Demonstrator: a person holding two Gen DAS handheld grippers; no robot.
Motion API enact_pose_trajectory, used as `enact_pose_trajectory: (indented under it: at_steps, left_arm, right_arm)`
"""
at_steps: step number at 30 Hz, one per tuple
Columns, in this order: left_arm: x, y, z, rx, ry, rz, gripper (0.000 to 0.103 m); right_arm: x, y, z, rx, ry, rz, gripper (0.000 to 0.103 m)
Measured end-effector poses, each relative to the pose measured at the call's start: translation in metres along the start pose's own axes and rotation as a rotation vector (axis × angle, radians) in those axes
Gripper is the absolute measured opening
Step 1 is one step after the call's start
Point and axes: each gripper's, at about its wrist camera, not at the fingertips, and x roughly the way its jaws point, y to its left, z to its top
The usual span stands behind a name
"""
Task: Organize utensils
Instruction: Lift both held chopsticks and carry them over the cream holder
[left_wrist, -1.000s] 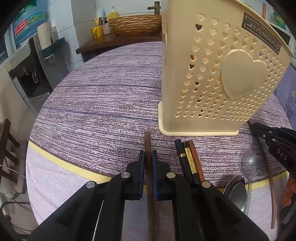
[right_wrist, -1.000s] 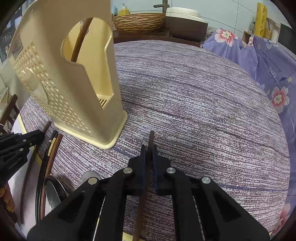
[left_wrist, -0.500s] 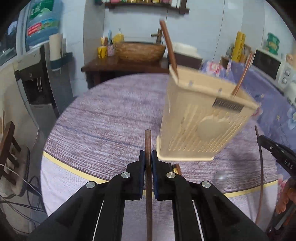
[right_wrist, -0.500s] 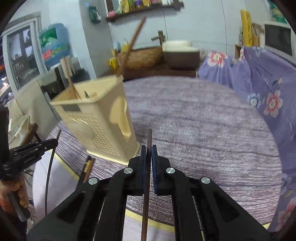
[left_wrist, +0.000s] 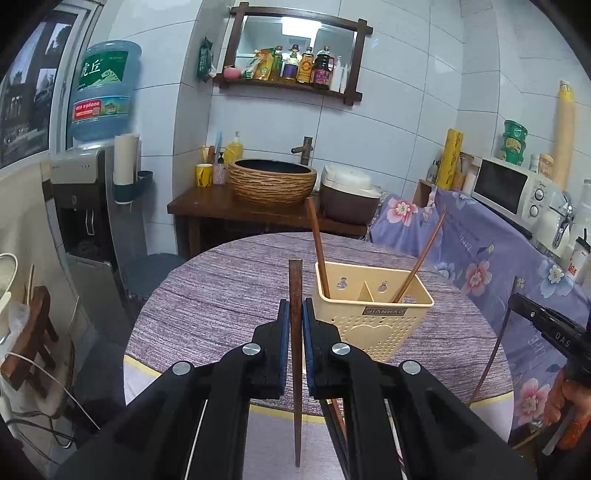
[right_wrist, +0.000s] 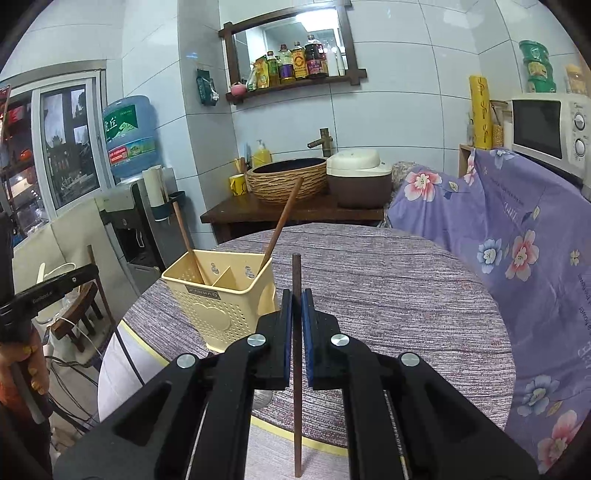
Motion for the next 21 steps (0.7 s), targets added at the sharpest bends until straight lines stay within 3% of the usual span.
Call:
enact_pose_trajectory:
  at_steps: [12,15,21]
  left_arm:
    - [-0.018,0.006,0.015,-0.009,-0.06,-0.022,0.008]
    - [-0.026,0.001,0.038,0.012,-0.101,-0.023,0.008]
    - [-0.045,-0.012,0.113,-0.003,-0.234,-0.056,0.008]
  right_arm:
    - [-0.017,0.004,0.017,-0.026,-0.059,0.001,0.006]
    - [-0.026,0.01,0.041,-0.045,-0.099,0.009,0.006]
    - [-0.046,0.032,0.123,-0.067,-0.216,0.044,0.006]
